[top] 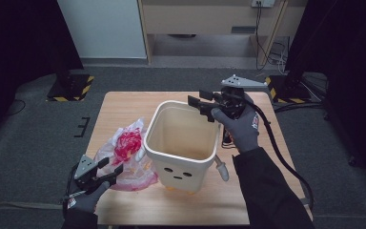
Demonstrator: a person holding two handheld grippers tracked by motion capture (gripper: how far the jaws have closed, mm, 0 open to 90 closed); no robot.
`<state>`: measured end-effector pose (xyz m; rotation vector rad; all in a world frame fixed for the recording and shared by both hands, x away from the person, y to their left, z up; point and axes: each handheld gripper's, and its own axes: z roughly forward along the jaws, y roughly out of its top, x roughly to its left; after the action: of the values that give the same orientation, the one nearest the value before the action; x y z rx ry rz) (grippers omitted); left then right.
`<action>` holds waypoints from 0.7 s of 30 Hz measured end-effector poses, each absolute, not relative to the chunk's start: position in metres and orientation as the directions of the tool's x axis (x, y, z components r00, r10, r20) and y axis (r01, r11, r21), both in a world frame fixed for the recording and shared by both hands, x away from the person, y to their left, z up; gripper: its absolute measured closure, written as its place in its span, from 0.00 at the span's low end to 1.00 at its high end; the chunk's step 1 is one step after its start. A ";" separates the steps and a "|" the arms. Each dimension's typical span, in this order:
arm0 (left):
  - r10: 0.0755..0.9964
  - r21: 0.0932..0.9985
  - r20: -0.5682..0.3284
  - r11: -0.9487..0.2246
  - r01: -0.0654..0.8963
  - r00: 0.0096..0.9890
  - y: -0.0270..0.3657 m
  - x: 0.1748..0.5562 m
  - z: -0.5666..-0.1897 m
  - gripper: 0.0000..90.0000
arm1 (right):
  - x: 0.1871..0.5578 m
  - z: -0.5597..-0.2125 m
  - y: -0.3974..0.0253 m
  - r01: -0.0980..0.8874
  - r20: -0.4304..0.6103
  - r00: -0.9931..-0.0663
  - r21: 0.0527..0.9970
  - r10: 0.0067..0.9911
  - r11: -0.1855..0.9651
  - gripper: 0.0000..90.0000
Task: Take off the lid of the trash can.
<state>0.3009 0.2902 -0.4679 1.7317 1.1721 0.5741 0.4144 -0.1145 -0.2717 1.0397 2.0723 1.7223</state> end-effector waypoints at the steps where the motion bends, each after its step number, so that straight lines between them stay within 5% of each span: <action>1: 0.893 0.882 -0.112 -0.113 0.457 0.435 0.291 0.301 -0.468 0.36 | 0.416 -0.273 -0.115 0.379 0.254 -0.709 0.924 0.658 0.052 0.50; 21: 0.893 0.880 -0.114 -0.112 0.462 0.435 0.291 0.301 -0.468 0.36 | 0.423 -0.305 -0.124 0.479 0.300 -0.688 0.872 0.661 0.102 0.60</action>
<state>0.3006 0.2910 -0.4684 1.7413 1.1752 0.5711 0.4229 -0.1236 -0.3047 1.1530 2.2017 1.6349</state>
